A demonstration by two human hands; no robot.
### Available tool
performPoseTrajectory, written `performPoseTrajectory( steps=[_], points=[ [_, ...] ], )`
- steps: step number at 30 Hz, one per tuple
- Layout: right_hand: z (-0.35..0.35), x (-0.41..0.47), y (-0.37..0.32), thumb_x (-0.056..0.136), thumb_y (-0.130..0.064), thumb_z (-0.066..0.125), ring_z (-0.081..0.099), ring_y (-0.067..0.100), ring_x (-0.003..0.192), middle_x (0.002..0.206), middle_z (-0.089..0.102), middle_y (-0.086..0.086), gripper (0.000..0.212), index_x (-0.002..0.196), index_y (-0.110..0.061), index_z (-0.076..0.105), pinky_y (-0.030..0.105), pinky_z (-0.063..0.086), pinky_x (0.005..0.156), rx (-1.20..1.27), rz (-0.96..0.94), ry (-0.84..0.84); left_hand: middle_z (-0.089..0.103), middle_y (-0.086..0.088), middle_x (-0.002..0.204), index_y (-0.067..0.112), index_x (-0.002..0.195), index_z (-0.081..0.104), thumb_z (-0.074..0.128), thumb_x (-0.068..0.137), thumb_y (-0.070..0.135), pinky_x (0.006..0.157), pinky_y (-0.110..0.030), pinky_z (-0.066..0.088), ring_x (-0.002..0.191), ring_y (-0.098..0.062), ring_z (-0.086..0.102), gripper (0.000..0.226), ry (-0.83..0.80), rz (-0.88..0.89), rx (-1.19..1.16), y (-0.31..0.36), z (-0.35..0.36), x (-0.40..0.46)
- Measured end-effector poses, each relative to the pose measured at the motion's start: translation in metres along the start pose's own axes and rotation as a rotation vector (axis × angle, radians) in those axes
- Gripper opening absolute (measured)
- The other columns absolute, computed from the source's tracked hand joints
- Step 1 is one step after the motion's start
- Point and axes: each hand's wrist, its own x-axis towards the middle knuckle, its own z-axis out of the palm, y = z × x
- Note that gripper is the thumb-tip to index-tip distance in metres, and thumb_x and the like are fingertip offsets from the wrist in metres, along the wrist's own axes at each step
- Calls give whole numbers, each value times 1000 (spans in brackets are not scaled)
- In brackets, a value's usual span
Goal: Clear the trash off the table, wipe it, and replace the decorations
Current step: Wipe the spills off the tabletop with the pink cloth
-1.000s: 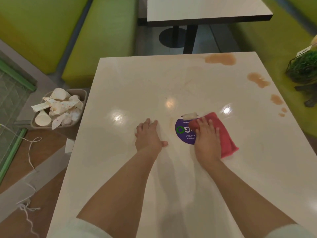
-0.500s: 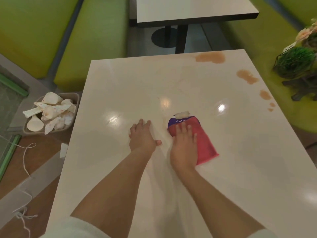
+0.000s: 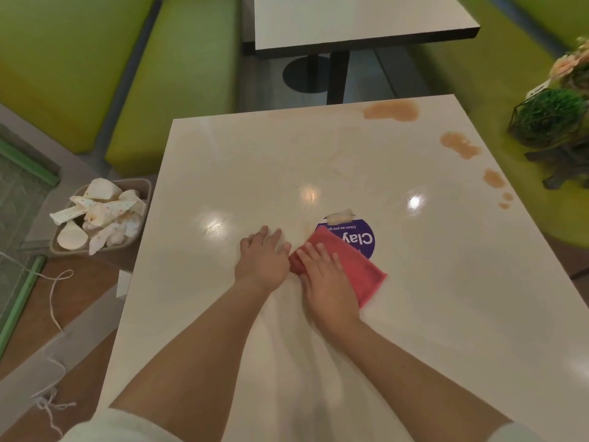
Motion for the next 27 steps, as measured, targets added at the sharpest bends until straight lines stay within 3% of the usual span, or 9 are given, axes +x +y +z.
performPoseTrajectory(
  steps=[2,5,7,12,15,18,21,24,27],
  points=[
    [-3,16,5,100,-25,37,19,12,149,158,33,-3,52,151,-18,32,30,3,122,41,-65,-40,18,6,161,34,151,26,17,102,46,118,-33,11,146,-16,10,52,-2,-1,3,-3,-2,2],
    [-7,58,7,102,-19,39,10,13,150,162,21,0,58,155,-14,17,30,-1,122,82,65,-33,15,7,162,32,153,26,16,106,40,117,-31,9,145,-18,8,49,-18,-10,2,3,-8,-5],
    [-4,66,-4,102,-19,37,8,15,151,162,20,0,56,155,-14,20,33,-1,122,49,90,-11,16,4,162,27,153,27,16,106,39,117,-29,7,146,-17,8,50,9,20,14,4,-8,-8],
    [1,-14,-18,102,-37,29,20,14,148,156,35,-4,51,149,-19,38,35,5,122,52,-229,-153,17,3,162,24,153,28,18,93,67,119,-32,7,148,-19,8,73,-16,-31,1,3,0,-1],
    [-19,-27,31,97,-48,18,19,13,149,159,27,-9,60,151,-28,36,38,11,122,-53,-88,-100,7,4,163,23,155,19,26,95,66,121,-35,5,149,-21,1,75,-6,-46,28,7,5,-5],
    [-42,-24,83,95,-53,10,7,13,151,163,13,-8,64,153,-32,28,32,-1,120,-99,169,11,2,8,163,25,156,13,28,95,66,121,-43,11,149,-20,-3,75,-8,-61,5,9,7,-8],
    [-34,-35,68,97,-49,9,7,14,151,163,12,-5,62,154,-30,24,35,-1,122,-166,318,93,14,0,161,19,154,19,33,97,60,116,-42,22,146,-25,8,72,11,-50,83,13,5,-7],
    [-19,-74,39,102,-43,21,17,13,149,160,23,-6,53,152,-27,32,37,8,120,-156,107,16,37,-8,143,14,144,37,35,100,48,100,-40,37,133,-27,29,56,106,25,221,27,7,-9],
    [-36,-95,69,102,-41,26,26,12,146,157,30,-8,50,148,-27,40,35,12,119,-182,-24,-52,45,-6,135,19,140,42,40,101,40,93,-37,39,124,-26,37,45,181,204,255,51,17,-20]
  ],
)
